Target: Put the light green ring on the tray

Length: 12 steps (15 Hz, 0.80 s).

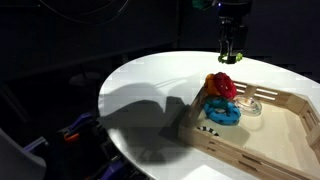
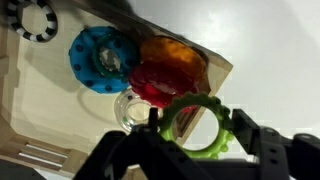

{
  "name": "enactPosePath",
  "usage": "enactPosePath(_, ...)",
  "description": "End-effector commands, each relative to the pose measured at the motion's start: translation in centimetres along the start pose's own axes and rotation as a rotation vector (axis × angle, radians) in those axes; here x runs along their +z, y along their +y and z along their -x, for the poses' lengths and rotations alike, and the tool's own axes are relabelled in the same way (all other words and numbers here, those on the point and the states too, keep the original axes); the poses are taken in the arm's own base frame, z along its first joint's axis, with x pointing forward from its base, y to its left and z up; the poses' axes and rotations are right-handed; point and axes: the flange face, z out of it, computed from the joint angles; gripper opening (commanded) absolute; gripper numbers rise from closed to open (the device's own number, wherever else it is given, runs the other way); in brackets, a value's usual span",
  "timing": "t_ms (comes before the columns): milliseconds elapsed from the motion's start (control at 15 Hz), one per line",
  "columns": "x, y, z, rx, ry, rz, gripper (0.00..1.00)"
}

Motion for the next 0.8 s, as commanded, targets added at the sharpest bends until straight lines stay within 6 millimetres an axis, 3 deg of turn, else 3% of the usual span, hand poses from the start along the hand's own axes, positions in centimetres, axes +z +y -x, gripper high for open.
enactPosePath(0, 1.5, 0.8, -1.6, 0.076, 0.001, 0.049, 0.48)
enactPosePath(400, 4.7, 1.7, -1.9, 0.131, -0.041, 0.099, 0.48)
enactPosePath(533, 5.4, 1.7, -1.7, 0.135, -0.059, 0.107, 0.93)
enactPosePath(733, 6.1, 1.6, -0.9, 0.104, -0.120, 0.102, 1.00)
